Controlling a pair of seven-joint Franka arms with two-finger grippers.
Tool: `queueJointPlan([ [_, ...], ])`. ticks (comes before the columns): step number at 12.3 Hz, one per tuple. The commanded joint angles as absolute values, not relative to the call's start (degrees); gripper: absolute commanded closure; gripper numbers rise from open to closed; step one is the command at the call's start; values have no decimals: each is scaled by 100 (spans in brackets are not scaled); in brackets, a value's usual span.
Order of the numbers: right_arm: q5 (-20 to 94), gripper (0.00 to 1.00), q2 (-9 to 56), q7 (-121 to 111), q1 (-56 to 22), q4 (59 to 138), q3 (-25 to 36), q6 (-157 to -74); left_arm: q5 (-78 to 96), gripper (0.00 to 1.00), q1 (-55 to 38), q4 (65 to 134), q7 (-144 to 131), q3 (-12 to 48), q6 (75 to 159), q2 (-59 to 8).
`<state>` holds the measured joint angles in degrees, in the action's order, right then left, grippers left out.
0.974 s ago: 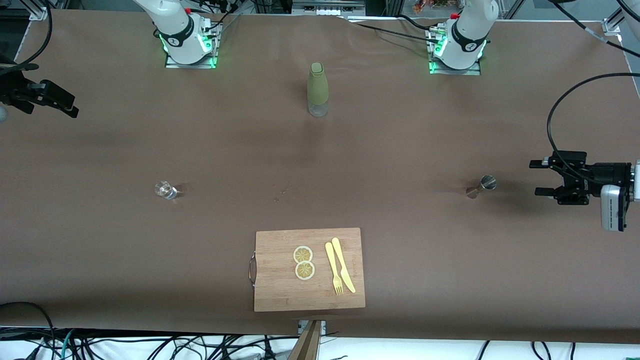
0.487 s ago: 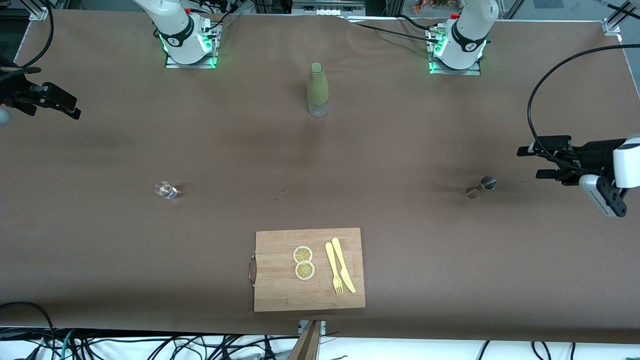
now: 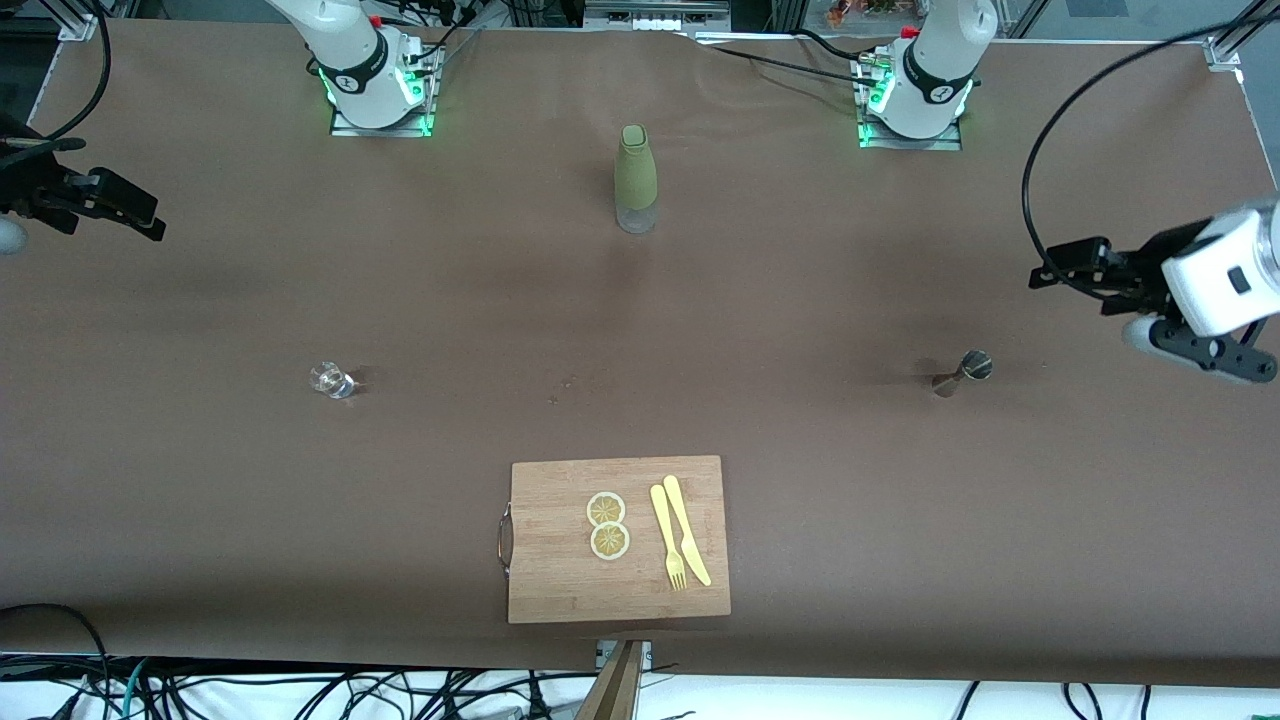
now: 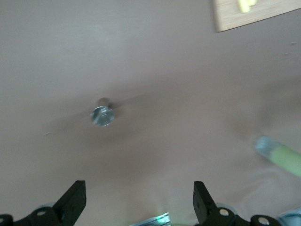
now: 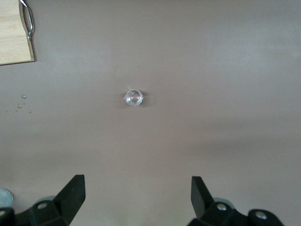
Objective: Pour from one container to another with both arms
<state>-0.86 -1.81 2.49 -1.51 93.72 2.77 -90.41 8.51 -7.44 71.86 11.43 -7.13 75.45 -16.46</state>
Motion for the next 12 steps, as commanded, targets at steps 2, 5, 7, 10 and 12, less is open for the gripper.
queueJointPlan([
  [2, -17, 0, -167, 167, -114, 9290, 255, -9044, 45, 0, -1133, 7312, 354, -659, 7541, -1118],
  [5, -9, 0, -167, 167, -114, 9290, 255, -9079, -62, 0, -1073, 7637, 237, -659, 7576, -817],
  [7, -9, 0, -167, 167, -114, 9290, 255, -9088, -62, 0, -1063, 7934, 98, -659, 7768, -774],
  [10, -9, 0, -167, 167, -114, 9299, 255, -9114, -123, 0, -933, 9094, -61, -529, 8603, -151],
  [12, -9, 0, -167, 167, -114, 9308, 255, -9105, -141, 0, 30, 9079, -97, 434, 8578, -185],
])
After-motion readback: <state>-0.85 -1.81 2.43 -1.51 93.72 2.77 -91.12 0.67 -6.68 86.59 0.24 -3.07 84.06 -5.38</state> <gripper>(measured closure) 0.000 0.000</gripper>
